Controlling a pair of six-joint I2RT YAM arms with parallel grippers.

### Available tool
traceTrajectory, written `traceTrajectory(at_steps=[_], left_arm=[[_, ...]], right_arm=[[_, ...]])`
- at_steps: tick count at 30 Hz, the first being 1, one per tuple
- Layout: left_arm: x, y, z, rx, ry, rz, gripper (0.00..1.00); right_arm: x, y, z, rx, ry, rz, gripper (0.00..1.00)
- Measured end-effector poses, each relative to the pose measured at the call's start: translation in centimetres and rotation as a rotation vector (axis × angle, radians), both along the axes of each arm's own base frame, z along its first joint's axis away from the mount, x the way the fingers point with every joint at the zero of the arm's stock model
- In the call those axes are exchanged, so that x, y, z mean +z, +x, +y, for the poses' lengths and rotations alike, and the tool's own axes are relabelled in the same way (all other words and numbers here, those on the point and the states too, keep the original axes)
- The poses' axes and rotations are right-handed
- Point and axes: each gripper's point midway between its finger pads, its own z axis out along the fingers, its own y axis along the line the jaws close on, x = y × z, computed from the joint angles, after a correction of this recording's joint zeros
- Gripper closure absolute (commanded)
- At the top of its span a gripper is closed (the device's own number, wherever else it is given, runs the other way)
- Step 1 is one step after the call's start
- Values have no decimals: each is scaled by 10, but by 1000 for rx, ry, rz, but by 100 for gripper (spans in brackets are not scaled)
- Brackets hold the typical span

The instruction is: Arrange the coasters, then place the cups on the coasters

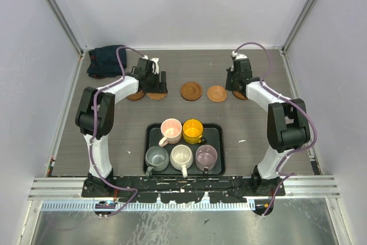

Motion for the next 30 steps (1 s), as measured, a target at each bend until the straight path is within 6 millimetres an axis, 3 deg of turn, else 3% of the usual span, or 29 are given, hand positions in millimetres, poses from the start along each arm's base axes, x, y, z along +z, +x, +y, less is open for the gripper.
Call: traceTrajectory(at_steps=[3, 8, 18, 30], left_arm=[[-14, 0, 0, 0, 9, 27, 31], [-13, 7, -3, -3, 4, 20, 32], [-15, 8, -5, -7, -1, 20, 33], [-14, 9, -9, -18, -20, 18, 34]], right_arm=[[-13, -13, 19, 50, -12, 40, 98], [-34, -21, 41, 102, -24, 90, 98], [-67, -28, 45, 114, -29, 168, 98], [-68, -14, 51, 116, -15, 148, 98]])
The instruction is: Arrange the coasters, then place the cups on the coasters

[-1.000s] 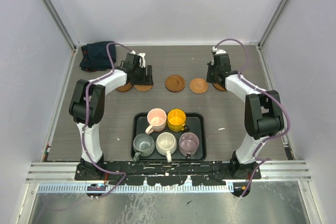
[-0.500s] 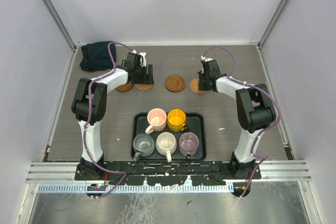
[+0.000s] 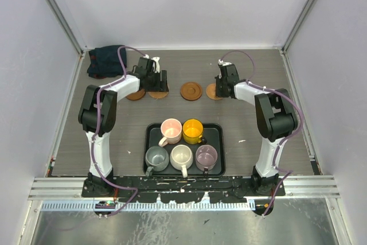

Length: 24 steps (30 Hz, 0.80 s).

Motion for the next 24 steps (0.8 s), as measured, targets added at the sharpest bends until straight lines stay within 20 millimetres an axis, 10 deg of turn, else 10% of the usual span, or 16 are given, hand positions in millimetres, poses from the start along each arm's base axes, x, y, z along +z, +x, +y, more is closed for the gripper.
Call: traceTrajectory(at_steps=[24], left_arm=[[0, 0, -8, -19, -20, -9, 36]], right_arm=[[2, 17, 1, -10, -12, -26, 99]])
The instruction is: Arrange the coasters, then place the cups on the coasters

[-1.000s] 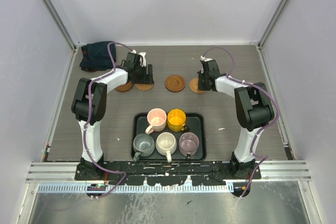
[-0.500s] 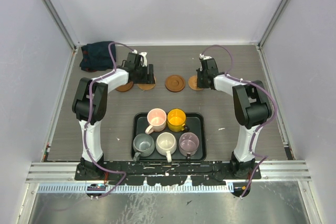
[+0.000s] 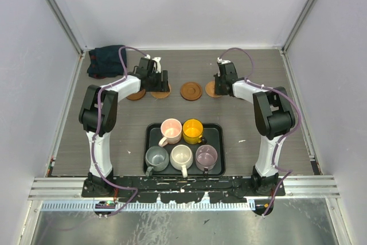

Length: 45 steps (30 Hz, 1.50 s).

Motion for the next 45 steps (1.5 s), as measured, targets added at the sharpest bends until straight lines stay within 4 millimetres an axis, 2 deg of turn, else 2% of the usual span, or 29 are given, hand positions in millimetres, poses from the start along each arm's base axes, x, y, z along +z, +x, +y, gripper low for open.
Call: traceTrajectory(at_steps=[11, 15, 19, 23, 26, 30, 37, 41, 45], left_arm=[[4, 1, -3, -6, 2, 6, 29], [20, 11, -8, -12, 3, -15, 27], [57, 34, -15, -10, -11, -101, 27], [74, 44, -15, -9, -5, -150, 27], [77, 42, -13, -4, 1, -155, 27], [70, 23, -4, 2, 14, -132, 27], [54, -35, 19, 25, 32, -65, 27], [63, -58, 29, 43, 21, -81, 27], [77, -73, 36, 69, -3, -119, 27]], right_arm=[[0, 0, 0, 1, -2, 2, 98], [4, -7, -1, 13, -15, 21, 98], [20, -12, 1, 30, -25, 5, 98], [48, -14, 11, 57, -16, -48, 98], [61, -15, 21, 80, -2, -75, 98], [66, -20, 36, 119, 15, -80, 98], [55, -37, 58, 177, 21, -50, 98], [47, -45, 65, 196, 19, -29, 98], [39, -50, 74, 215, 22, -10, 98]])
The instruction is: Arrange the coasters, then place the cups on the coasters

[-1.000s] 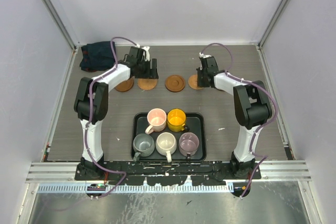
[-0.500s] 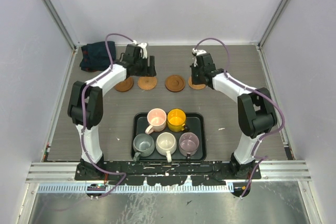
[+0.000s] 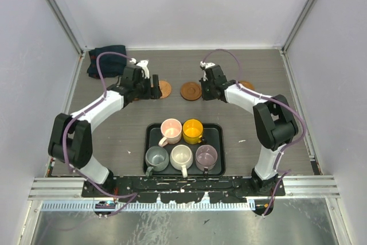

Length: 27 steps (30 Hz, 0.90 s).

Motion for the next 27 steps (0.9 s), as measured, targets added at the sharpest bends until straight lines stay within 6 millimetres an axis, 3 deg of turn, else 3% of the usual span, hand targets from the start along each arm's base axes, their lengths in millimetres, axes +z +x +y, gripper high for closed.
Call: traceTrajectory(at_steps=[7, 17, 27], left_arm=[[15, -15, 7, 25, -25, -39, 26], [-1, -28, 13, 43, -16, -5, 25], [-1, -28, 15, 51, -14, -6, 25]], right_arm=[[-22, -10, 13, 22, -12, 48, 98], [-47, -16, 16, 34, -32, 94, 98], [-48, -4, 21, 30, -27, 74, 98]])
